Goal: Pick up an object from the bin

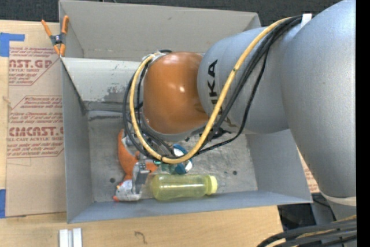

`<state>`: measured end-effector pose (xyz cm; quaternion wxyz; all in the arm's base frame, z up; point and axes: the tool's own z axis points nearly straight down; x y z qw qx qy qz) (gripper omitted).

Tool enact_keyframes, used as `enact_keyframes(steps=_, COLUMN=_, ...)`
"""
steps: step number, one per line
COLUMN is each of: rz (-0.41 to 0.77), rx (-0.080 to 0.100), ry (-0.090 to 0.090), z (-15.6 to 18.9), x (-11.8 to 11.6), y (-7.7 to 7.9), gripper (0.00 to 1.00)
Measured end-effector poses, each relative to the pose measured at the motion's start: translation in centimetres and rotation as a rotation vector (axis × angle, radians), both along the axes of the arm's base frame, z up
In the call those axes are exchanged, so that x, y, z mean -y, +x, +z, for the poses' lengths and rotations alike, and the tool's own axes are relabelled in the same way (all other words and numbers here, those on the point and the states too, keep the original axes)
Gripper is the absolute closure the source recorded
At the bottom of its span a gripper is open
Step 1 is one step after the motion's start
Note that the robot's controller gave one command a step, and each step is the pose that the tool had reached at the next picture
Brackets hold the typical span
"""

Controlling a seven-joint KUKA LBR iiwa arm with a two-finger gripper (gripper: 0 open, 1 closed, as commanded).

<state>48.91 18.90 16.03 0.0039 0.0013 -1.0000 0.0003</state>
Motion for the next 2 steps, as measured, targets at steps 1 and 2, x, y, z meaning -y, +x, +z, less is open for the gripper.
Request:
enact_keyframes(steps=1, rz=-0.002, rx=0.007, ry=0.002, z=0.4, x=0.1, y=0.2, gripper=0.0)
enact_keyframes(steps=2, rz=0.257, rx=0.033, ry=0.013, z=-8.1, x=3.9, y=0.2, gripper=1.0)
